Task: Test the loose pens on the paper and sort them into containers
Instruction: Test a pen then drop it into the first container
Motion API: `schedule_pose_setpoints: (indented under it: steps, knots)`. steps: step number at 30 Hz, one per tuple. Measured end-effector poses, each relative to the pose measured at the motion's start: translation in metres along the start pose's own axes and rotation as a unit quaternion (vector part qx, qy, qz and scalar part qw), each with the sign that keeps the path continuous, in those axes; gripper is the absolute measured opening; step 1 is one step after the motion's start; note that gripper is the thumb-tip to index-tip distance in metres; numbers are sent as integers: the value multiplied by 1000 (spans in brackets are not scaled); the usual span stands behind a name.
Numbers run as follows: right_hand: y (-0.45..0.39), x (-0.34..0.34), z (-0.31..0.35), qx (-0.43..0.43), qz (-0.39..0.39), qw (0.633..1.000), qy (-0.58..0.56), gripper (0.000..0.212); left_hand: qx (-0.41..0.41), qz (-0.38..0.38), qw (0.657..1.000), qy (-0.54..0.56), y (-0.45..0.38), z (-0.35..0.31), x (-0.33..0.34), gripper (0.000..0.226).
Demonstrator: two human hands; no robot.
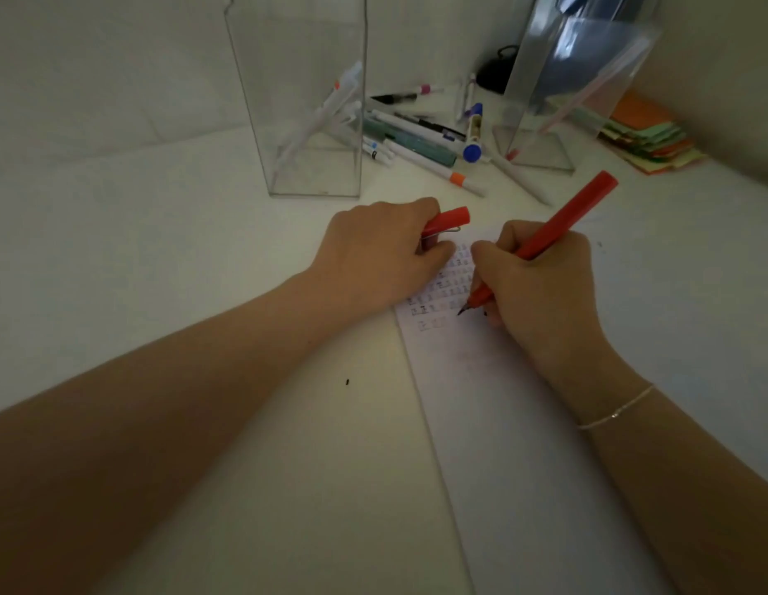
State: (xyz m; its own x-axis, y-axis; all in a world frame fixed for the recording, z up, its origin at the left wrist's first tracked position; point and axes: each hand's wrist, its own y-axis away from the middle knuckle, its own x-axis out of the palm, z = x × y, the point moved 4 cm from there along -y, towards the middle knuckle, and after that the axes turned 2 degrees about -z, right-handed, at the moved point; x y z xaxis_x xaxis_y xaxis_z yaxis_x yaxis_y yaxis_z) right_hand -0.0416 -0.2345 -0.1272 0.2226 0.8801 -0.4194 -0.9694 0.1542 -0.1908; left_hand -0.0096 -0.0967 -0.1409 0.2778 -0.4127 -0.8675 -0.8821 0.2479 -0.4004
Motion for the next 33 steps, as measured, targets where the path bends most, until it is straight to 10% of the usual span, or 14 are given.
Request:
schedule_pose_setpoints:
  steps: [28, 33]
  knots:
    - [3, 1, 0, -44, -39, 998, 5, 27, 2, 19, 1000, -12, 1, -2, 2, 26]
    - [-3, -14, -8, 41, -100, 965, -239, 21, 32, 13, 999, 33, 4, -6, -3, 24]
